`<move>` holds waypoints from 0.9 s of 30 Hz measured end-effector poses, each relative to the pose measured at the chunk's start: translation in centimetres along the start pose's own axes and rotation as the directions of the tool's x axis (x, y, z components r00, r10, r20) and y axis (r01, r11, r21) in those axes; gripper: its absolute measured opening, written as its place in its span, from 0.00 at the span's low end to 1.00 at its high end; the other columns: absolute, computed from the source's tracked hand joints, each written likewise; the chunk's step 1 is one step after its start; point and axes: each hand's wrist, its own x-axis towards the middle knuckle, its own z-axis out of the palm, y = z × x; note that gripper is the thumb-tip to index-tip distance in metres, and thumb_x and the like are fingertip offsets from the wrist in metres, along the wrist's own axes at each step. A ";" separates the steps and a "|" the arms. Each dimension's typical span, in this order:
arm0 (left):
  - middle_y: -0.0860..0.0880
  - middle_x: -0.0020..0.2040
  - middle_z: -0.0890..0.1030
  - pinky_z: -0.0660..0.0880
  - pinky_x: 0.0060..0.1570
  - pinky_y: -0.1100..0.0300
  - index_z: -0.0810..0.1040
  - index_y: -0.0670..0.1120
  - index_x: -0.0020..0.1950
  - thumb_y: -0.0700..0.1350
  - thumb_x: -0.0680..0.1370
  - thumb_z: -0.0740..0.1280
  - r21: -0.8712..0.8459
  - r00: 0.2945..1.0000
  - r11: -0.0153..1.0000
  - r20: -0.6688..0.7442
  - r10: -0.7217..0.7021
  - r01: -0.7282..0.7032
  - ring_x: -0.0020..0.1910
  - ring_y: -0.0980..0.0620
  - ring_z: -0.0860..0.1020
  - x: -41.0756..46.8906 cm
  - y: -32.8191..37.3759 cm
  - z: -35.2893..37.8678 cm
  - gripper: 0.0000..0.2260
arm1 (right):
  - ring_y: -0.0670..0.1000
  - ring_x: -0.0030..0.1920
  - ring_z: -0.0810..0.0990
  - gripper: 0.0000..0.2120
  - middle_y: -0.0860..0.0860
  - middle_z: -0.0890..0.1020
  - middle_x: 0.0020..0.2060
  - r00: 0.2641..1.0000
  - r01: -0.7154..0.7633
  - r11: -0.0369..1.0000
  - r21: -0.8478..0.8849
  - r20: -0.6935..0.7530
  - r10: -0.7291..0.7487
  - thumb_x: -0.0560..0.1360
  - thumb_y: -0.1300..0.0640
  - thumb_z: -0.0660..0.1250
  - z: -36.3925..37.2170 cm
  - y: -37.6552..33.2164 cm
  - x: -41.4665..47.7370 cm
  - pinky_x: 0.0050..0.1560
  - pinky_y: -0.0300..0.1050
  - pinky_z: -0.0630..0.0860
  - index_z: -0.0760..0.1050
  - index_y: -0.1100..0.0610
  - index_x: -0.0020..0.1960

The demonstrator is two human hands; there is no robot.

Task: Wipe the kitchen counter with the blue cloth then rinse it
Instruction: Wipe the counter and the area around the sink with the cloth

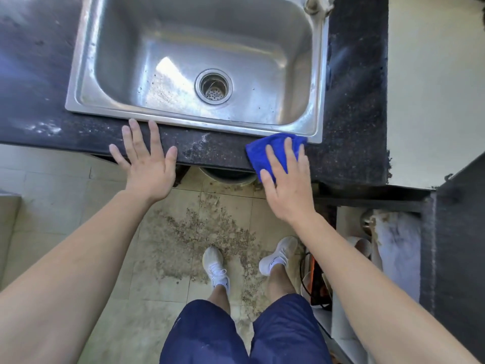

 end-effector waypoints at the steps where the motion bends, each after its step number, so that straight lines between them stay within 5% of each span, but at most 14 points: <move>1: 0.41 0.80 0.34 0.32 0.72 0.34 0.37 0.49 0.81 0.59 0.84 0.44 0.001 1.000 1.000 0.007 0.000 0.000 0.79 0.42 0.33 0.0 -0.1 0.1 0.30 | 0.63 0.80 0.42 0.28 0.56 0.47 0.82 0.998 0.052 0.998 -0.019 0.026 -0.051 0.84 0.41 0.47 0.4 -1.6 0.4 0.80 0.59 0.43 0.52 0.47 0.82; 8: 0.42 0.80 0.32 0.31 0.73 0.34 0.36 0.49 0.81 0.61 0.83 0.44 -0.037 1.000 0.999 0.008 0.012 -0.012 0.79 0.43 0.32 0.0 0.0 -0.3 0.31 | 0.60 0.80 0.37 0.29 0.53 0.39 0.81 0.965 0.204 0.966 -0.161 0.198 -0.171 0.83 0.38 0.41 -0.6 -3.0 1.4 0.80 0.56 0.42 0.43 0.44 0.82; 13: 0.42 0.81 0.35 0.33 0.73 0.34 0.39 0.48 0.82 0.63 0.83 0.45 0.044 0.993 0.995 -0.074 0.090 -0.087 0.79 0.44 0.33 -0.8 -2.7 -0.7 0.33 | 0.62 0.81 0.41 0.34 0.56 0.46 0.82 0.946 0.291 0.925 -0.246 0.216 -0.240 0.80 0.36 0.37 -1.5 -2.7 0.9 0.80 0.57 0.45 0.50 0.47 0.82; 19: 0.39 0.81 0.42 0.39 0.73 0.33 0.46 0.44 0.82 0.62 0.82 0.53 0.027 0.966 0.998 -0.256 -0.042 0.051 0.80 0.40 0.41 -0.8 -12.9 -4.0 0.35 | 0.61 0.81 0.38 0.28 0.54 0.43 0.82 0.874 0.466 0.855 -0.230 0.268 -0.405 0.84 0.39 0.45 -0.3 -12.8 4.5 0.80 0.52 0.37 0.45 0.45 0.82; 27: 0.43 0.82 0.44 0.41 0.77 0.40 0.46 0.41 0.82 0.73 0.76 0.46 0.050 0.954 0.956 -0.093 -0.285 0.290 0.81 0.47 0.43 0.2 -20.7 -7.4 0.46 | 0.60 0.81 0.39 0.28 0.53 0.43 0.82 0.800 0.592 0.785 -0.184 0.256 -0.543 0.84 0.40 0.48 3.5 -26.2 8.9 0.80 0.56 0.42 0.47 0.44 0.82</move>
